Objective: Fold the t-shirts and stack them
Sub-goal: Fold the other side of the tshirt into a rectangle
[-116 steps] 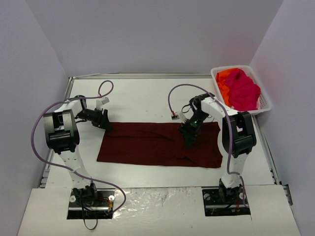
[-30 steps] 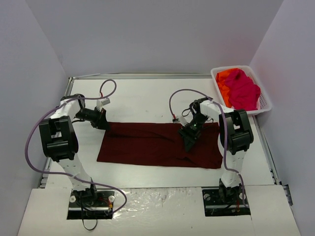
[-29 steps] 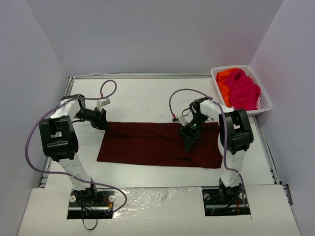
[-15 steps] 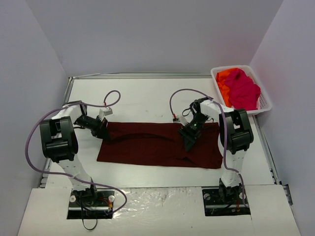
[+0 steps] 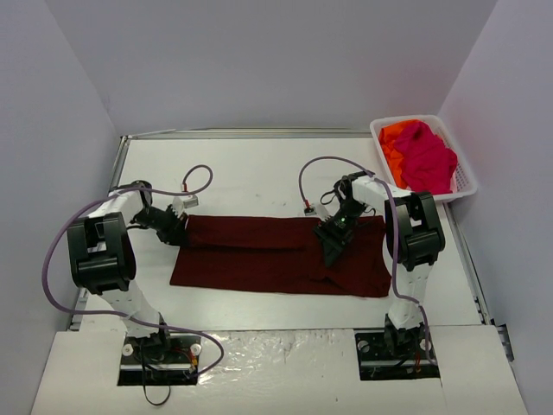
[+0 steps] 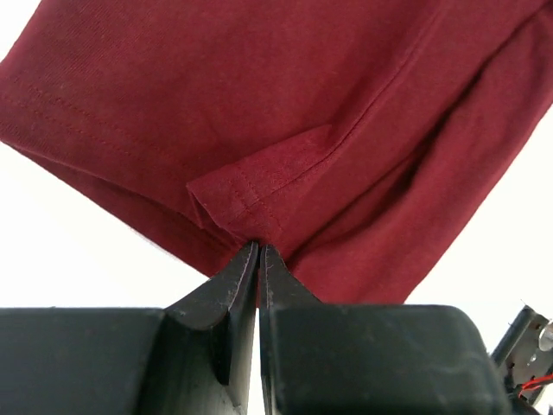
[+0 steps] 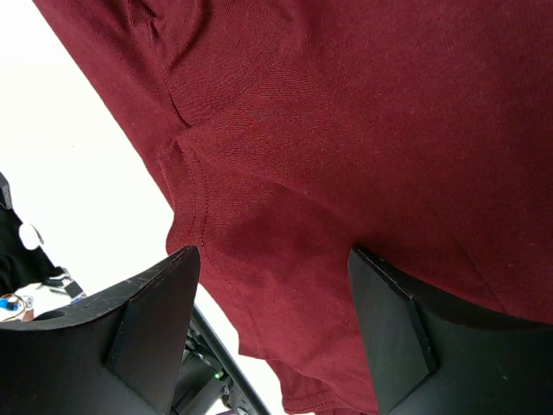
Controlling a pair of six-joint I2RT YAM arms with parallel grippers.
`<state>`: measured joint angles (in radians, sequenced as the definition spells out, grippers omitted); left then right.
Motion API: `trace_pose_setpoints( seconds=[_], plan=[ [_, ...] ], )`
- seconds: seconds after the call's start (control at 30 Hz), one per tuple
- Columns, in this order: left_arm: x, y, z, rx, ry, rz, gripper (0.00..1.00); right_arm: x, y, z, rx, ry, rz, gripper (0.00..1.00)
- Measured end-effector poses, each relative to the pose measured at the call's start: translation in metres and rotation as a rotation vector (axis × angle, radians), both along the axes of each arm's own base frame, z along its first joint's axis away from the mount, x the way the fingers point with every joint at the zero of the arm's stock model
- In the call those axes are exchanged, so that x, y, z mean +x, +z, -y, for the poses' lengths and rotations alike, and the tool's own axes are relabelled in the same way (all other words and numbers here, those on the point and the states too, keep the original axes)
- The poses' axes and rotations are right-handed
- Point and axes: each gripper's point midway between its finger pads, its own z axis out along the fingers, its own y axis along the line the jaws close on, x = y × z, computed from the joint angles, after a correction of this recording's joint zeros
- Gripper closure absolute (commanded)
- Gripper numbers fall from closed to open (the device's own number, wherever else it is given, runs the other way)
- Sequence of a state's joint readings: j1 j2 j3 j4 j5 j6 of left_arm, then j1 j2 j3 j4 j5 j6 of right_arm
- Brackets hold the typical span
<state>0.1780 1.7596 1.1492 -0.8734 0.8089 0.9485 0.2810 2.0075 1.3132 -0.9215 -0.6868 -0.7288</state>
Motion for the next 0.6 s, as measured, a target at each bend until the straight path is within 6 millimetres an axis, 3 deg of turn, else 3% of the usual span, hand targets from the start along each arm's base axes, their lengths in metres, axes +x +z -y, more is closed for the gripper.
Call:
trace_pose_setpoints(
  seconds=[0.27, 0.33, 0.37, 0.47, 0.6],
  plan=[
    [0.013, -0.008, -0.005, 0.086, 0.014, 0.032, 0.97, -0.001, 0.0, 0.0, 0.0, -0.005, -0.009, 0.33],
    [0.016, -0.01, -0.006, 0.11, 0.011, 0.04, 0.88, -0.001, 0.0, 0.0, -0.001, -0.005, -0.011, 0.33],
    [0.017, -0.011, -0.006, 0.124, 0.007, 0.043, 0.77, -0.001, 0.0, 0.0, -0.001, -0.006, -0.012, 0.33],
    [0.014, -0.017, -0.005, 0.159, -0.009, 0.04, 0.68, -0.002, 0.0, 0.0, -0.001, -0.007, -0.015, 0.33],
    [0.003, -0.019, -0.008, 0.211, -0.034, 0.026, 0.65, -0.002, 0.0, 0.0, -0.001, -0.008, -0.017, 0.33]
  ],
)
